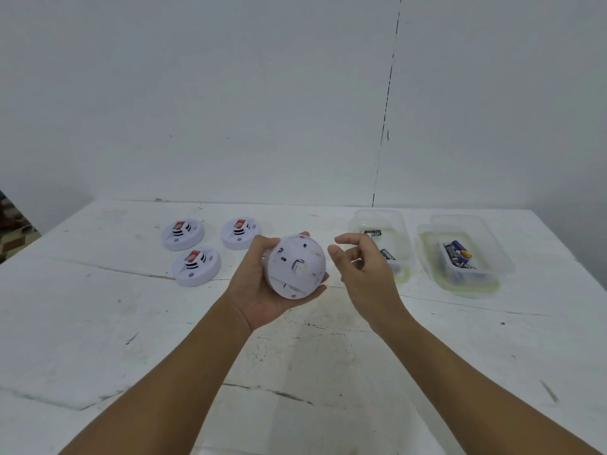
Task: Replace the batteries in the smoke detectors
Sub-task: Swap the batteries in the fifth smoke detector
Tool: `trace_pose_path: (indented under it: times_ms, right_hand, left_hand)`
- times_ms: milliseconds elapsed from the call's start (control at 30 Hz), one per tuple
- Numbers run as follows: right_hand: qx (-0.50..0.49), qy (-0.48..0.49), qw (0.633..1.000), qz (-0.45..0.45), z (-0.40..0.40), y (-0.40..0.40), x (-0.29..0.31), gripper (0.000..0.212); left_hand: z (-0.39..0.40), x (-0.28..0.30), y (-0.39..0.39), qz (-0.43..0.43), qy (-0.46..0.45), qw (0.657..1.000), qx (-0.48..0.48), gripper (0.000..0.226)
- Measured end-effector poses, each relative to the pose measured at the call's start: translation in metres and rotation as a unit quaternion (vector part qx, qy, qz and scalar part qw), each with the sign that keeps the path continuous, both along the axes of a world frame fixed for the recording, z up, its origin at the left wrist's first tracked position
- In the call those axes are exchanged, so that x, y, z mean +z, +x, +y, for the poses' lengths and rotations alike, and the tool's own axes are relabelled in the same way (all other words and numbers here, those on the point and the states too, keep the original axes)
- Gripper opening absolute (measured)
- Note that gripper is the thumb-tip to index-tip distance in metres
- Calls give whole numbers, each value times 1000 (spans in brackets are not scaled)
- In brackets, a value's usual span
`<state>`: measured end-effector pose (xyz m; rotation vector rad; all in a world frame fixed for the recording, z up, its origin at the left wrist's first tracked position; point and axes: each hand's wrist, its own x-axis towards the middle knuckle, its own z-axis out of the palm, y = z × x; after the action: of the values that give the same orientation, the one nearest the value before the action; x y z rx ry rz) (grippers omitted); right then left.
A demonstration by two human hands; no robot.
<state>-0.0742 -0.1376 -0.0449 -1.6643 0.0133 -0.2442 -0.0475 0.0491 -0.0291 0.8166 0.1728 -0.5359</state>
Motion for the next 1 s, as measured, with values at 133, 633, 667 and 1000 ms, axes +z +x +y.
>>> trace_pose_path:
  times_ms: [133,633,667,1000]
  right_hand:
    - [6,-13,1000,12,-1,-3,-3,7]
    - [71,-78,994,-32,11,-13,-5,49]
    - [73,-95,992,-44,12,-12,-5,48]
    - [91,-332,912,-223,14,-6,-16,54]
  left_hand:
    - [-5,-6,0,-15,-81,993,81,49]
    - [4,0,-2,-68,-25,994,-85,56]
    - [4,1,-2,-63,-12,994,-86,53]
    - [8,-1,-4,1,41,996,-78,44]
